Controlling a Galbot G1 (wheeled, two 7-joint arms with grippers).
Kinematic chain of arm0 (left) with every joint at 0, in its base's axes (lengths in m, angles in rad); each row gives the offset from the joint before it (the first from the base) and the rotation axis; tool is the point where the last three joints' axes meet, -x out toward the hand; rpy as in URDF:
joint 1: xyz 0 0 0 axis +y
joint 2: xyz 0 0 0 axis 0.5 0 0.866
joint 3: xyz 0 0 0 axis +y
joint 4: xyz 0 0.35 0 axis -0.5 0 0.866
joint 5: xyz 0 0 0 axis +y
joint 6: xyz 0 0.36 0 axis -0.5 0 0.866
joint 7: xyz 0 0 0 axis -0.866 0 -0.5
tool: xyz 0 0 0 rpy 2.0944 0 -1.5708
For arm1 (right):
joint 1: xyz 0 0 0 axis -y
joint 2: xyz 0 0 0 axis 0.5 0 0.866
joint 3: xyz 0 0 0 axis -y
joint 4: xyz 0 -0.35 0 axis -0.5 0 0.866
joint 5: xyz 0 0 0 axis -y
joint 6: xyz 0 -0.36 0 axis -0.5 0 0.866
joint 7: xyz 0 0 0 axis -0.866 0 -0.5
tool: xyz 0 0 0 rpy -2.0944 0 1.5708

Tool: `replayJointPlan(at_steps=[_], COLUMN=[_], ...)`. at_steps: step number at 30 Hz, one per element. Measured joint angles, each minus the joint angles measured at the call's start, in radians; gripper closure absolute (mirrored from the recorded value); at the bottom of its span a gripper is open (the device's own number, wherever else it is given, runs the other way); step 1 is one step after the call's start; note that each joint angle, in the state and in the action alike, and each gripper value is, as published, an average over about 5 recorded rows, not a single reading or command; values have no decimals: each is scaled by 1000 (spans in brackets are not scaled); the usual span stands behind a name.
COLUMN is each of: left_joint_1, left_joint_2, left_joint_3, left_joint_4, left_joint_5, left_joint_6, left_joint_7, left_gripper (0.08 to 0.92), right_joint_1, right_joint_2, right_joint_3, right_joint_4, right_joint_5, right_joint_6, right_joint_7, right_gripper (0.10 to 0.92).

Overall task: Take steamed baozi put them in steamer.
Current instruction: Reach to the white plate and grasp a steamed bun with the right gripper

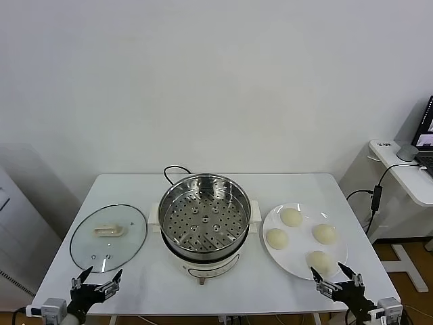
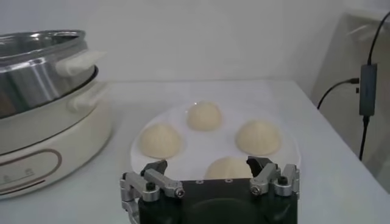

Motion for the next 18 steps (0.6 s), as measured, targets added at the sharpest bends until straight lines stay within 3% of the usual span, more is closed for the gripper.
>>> replayJointPlan(at_steps=[12, 18], left_joint_1=[-12, -32], left_joint_2=[3, 15], left_joint_3=[-2, 8], left_joint_4=[4, 9], left_joint_5=[0, 1], left_joint_6=[11, 25], left_joint_7=[-6, -11], left_gripper=[177, 177], right_joint_1=[217, 332], right_joint_2=[-88, -148], right_joint_3=[-20, -48], right_joint_4=[-112, -188], right_joint_5=[-476, -641], right_joint_6=[60, 70], right_joint_7=[-67, -153], right_gripper=[203, 203])
